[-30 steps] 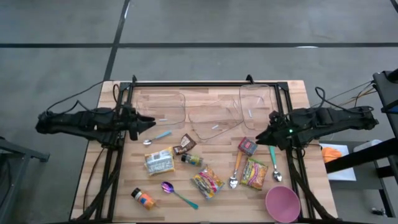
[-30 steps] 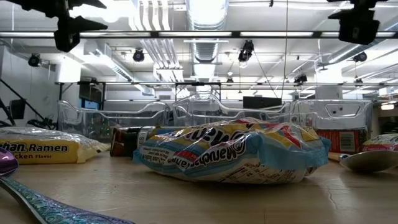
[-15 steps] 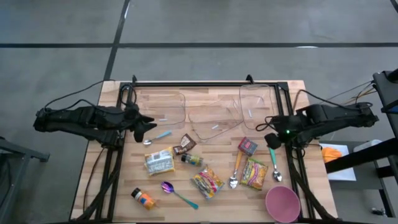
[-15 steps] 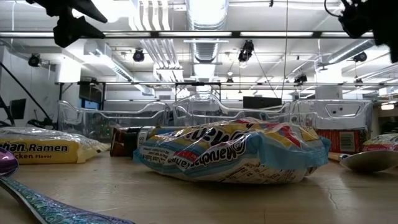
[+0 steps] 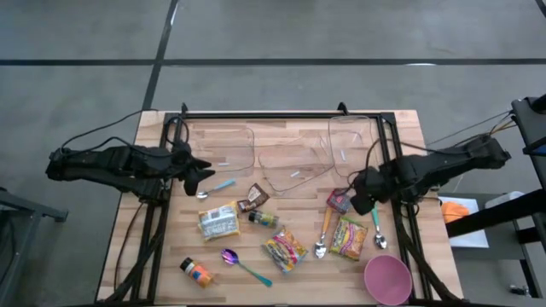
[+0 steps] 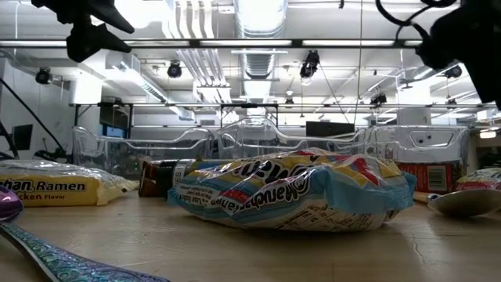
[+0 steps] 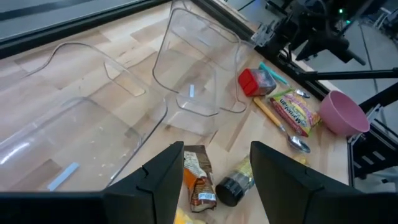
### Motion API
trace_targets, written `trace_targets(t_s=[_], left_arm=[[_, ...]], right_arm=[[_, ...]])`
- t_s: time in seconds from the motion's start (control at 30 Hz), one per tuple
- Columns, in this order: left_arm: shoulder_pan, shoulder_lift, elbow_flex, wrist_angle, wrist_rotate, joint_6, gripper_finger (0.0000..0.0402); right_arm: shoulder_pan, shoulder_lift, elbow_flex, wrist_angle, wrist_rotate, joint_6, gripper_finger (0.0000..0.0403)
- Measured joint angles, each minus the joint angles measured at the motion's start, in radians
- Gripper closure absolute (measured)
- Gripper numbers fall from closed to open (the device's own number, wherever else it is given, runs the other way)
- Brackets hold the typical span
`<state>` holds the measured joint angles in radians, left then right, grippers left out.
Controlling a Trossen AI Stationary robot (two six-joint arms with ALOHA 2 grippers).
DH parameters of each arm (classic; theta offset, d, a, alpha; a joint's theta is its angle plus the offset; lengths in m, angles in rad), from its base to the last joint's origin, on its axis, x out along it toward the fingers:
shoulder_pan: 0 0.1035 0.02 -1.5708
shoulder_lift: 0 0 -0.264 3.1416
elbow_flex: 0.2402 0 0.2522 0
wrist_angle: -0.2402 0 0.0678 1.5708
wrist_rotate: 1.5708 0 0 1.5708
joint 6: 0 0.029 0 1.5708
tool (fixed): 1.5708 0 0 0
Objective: Pick & Place Food Item
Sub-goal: Put the light blue spoon into the right transparent bin
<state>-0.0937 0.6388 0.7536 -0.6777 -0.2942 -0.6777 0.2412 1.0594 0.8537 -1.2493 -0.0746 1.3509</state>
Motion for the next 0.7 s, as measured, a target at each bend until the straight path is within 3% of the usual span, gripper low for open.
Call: trace_targets(t_s=[0.23, 0.43, 0.7], left_arm=[[0.0, 0.0, -0.008, -0.001, 0.011, -0.006, 0.0209], [0.002, 0.0, -0.008, -0.001, 0.007, 0.001, 0.0209], [0.004, 0.0, -0.008, 0.0, 0.007, 0.0, 0.0209]], right_arm=[[0.214, -0.028, -0.055, 0.044, 0.051, 0.34, 0.017], [0.391, 0.046, -0.058, 0.056, 0.051, 0.615, 0.017], [0.463, 0.153, -0.06, 0.087, 0.048, 0.762, 0.017]])
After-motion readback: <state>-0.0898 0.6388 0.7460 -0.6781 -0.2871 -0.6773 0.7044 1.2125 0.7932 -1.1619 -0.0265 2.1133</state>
